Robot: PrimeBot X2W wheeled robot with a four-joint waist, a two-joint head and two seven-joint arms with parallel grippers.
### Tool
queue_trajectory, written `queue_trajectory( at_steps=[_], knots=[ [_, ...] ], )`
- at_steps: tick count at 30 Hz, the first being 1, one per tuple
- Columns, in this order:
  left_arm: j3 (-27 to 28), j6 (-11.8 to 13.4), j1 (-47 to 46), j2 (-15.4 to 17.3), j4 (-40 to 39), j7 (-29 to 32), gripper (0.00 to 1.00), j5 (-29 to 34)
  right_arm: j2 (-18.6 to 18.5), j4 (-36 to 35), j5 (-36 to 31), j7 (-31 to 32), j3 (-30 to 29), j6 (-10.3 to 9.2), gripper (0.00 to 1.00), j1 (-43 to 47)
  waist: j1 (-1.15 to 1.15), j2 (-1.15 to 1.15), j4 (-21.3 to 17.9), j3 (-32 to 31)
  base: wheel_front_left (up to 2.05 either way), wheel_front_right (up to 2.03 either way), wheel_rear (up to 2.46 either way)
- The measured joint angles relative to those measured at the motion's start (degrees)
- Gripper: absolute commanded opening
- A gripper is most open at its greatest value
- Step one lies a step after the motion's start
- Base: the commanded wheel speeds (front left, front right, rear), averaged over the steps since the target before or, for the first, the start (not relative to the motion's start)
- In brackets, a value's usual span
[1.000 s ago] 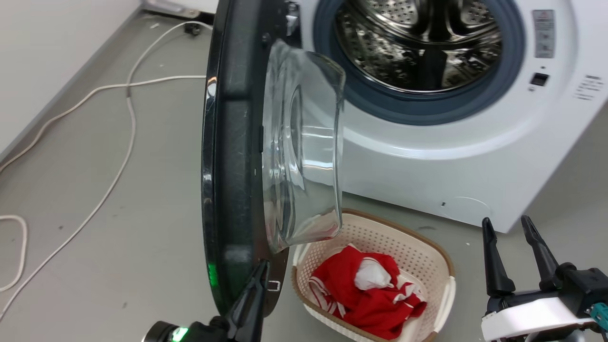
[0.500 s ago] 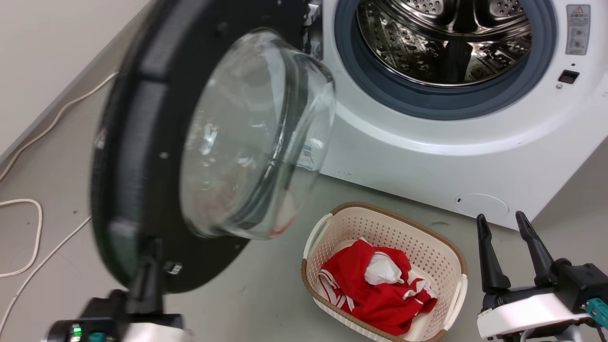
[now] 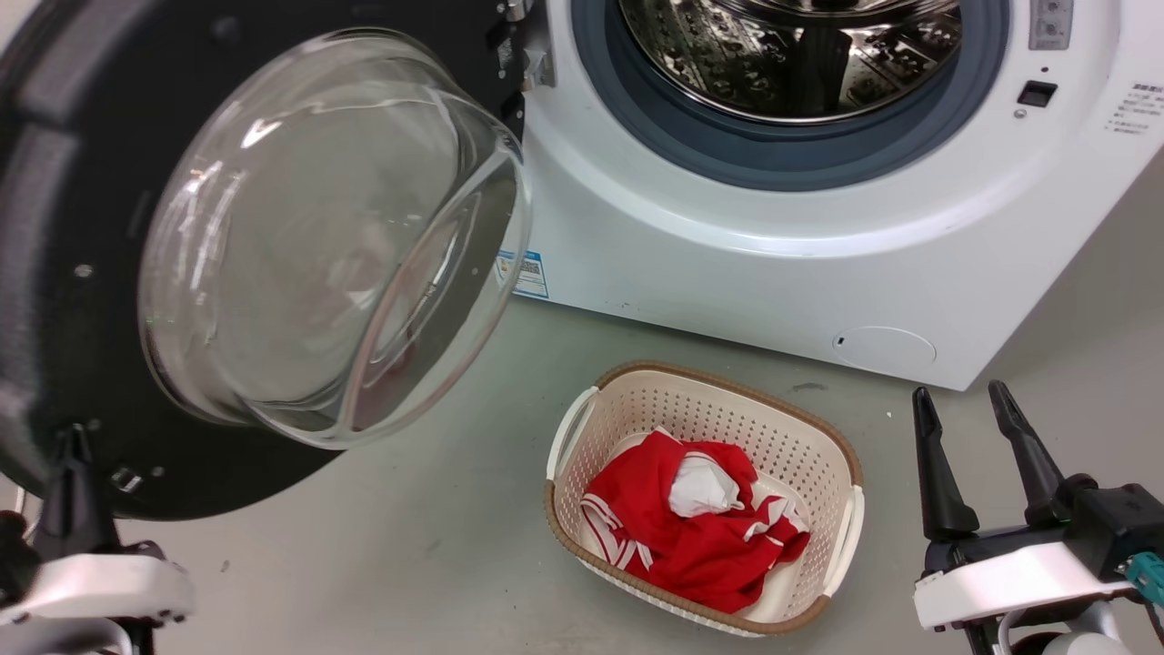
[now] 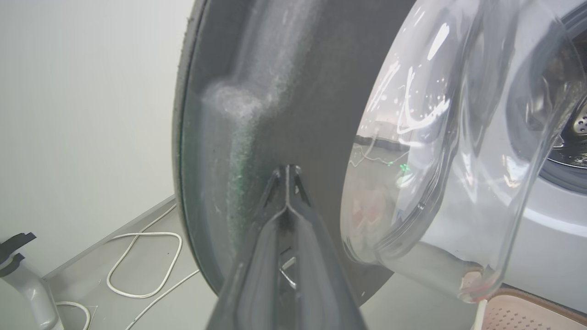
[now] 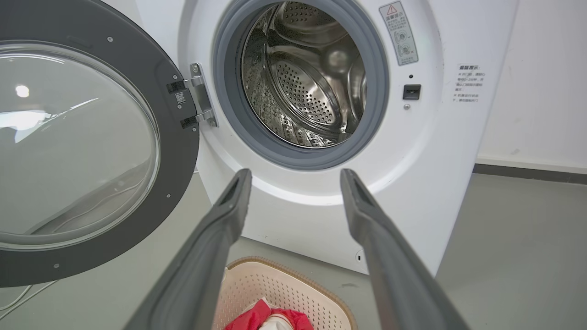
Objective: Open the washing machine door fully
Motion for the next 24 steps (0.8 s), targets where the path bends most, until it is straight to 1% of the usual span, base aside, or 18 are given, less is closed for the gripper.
queue_trajectory(
  at_steps=[4, 7, 14, 18, 24],
  knots=[
    [2.8, -0.4, -2.1, 0.9, 2.7, 0.0, 0.00, -0.1, 0.0, -0.4, -0.2, 0.1, -0.4, 0.00, 1.00, -0.1, 0.00, 0.00, -0.7, 0.8, 0.00, 0.00, 0.00],
    [4.6, -1.4, -3.4, 1.5, 4.7, 0.0, 0.00, -0.1, 0.0, -0.5, -0.5, 0.2, -0.4, 0.00, 1.00, -0.1, 0.00, 0.00, -1.0, 1.1, 0.00, 0.00, 0.00],
    [6.3, -2.9, -5.6, 2.2, 7.5, 0.0, 0.00, 1.7, 0.0, -0.3, -0.5, 0.2, -0.1, 0.00, 1.00, -0.4, 0.00, 0.00, -1.7, 1.0, 0.00, 0.00, 0.00],
    [7.0, -2.7, -4.6, 0.6, 5.6, 0.0, 0.00, 3.4, 0.0, 0.2, -0.4, -0.1, -0.1, 0.00, 1.00, -0.4, 0.00, 0.00, -2.6, 0.5, 0.00, 0.00, 0.00],
    [5.7, -1.8, 2.1, -2.9, -0.8, 0.0, 0.00, 7.2, 0.0, 0.9, -0.1, -0.7, -0.1, 0.00, 1.00, -0.1, 0.00, 0.00, -3.9, -1.3, 0.00, 0.00, 0.00]
  ],
)
